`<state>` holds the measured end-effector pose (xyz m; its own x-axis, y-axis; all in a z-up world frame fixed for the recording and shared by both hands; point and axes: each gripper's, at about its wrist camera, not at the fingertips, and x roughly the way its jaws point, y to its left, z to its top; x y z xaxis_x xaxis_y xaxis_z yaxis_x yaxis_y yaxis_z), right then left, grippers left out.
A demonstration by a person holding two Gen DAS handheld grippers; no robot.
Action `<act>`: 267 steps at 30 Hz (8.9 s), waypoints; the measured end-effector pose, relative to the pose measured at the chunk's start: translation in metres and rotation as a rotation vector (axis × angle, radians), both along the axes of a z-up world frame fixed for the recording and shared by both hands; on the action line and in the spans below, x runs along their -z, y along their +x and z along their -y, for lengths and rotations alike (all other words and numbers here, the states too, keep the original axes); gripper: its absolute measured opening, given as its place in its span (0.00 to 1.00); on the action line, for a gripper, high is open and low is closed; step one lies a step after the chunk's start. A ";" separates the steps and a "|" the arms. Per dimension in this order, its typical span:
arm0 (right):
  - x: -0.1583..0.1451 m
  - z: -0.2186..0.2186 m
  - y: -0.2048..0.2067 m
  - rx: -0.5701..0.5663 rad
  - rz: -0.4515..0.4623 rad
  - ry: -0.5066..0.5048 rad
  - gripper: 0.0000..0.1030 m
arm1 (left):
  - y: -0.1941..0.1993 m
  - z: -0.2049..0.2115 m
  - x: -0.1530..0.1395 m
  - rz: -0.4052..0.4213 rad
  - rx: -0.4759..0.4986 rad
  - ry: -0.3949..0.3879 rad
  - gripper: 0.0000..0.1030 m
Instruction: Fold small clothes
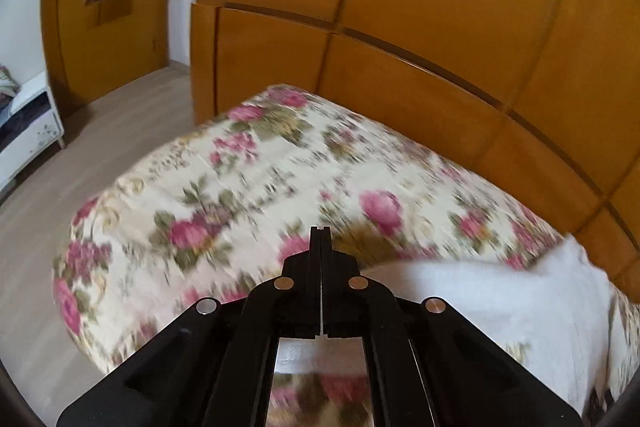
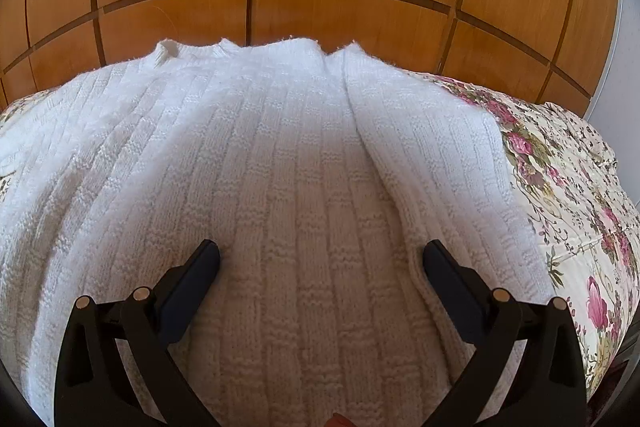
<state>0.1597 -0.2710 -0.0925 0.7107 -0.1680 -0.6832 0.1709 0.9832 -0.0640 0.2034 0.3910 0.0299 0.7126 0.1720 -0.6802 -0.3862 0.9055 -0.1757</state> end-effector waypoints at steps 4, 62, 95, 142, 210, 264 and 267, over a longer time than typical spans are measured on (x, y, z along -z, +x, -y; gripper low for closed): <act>0.000 0.000 0.000 0.001 -0.002 0.000 0.98 | 0.015 0.005 0.027 -0.044 0.019 0.025 0.00; -0.036 0.171 -0.055 0.220 0.092 -0.044 0.09 | -0.040 0.363 0.118 0.012 0.660 -0.031 0.86; 0.001 0.164 -0.028 0.039 0.077 0.543 0.29 | -0.038 0.358 0.120 0.032 0.664 -0.080 0.91; 0.013 0.112 -0.148 -0.166 -0.052 0.775 0.06 | -0.158 0.285 0.120 -0.098 0.701 -0.522 0.26; 0.001 0.051 0.028 -0.120 -0.046 0.118 0.91 | -0.030 0.026 0.110 0.180 -0.262 -0.555 0.91; 0.000 0.052 0.033 -0.114 -0.057 0.119 0.95 | 0.103 0.381 0.021 0.147 0.409 -0.057 0.06; 0.000 0.052 0.032 -0.114 -0.056 0.120 0.96 | 0.106 0.421 0.036 0.118 0.479 -0.024 0.06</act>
